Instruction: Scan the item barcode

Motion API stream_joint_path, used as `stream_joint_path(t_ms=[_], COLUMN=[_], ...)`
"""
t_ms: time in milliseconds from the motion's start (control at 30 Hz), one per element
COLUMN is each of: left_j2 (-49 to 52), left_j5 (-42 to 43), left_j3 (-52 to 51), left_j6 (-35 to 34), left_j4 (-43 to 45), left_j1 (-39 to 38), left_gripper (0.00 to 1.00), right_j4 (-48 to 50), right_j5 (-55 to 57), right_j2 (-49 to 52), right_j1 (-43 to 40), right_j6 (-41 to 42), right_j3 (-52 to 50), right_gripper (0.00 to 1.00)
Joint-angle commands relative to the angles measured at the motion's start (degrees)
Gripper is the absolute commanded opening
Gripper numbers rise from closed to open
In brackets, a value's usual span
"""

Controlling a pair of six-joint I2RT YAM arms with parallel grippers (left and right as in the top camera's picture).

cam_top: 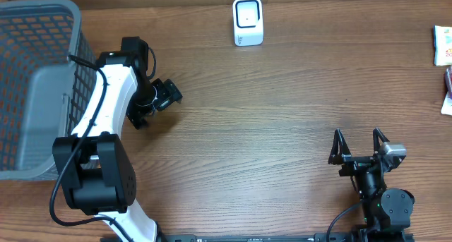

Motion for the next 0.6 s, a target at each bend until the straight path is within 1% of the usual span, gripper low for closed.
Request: stream_joint_path(t_ms=[0,133,267,300,367,533,567], left_j2=[0.2,0.2,-2.9,-4.6,-8.5,-17.9,-24.9], left_j5=[-5.9,-5.2,-3.6,-3.7,-3.7,-3.7,-3.4], left_j3=[1.0,1.0,0.9,0.9,0.8,0.2,-3.2], left_j6=[-0.1,0.4,1.1,2.6,7.8,13.8,18.5], left_j4=[-0.1,-1.1,3.1,4.5,8.1,14.8,18.2], left_j1=[-0.1,-0.1,-0.5,-1.1,-2.7,-5.4,-6.3], left_gripper=[1.00,1.00,1.00,1.00,1.00,1.00,0.99], right_j4=[0.3,0.3,0.3,0.3,0.3,0.3,0.3], right_j5=[0.8,0.8,0.8,0.8,0.8,0.8,0.8], right_j2=[-0.6,-0.6,-0.6,-0.6,-0.6,-0.6,-0.6], right_j1=[0.4,0.4,0.4,0.4,0.4,0.4,0.4], right_j6=[-0.4,-0.4,-0.4,-0.4,-0.4,-0.4,-0.4], right_j3=[-0.6,-0.6,-0.6,-0.6,-0.6,-0.6,-0.6], right_gripper=[1.00,1.00,1.00,1.00,1.00,1.00,1.00])
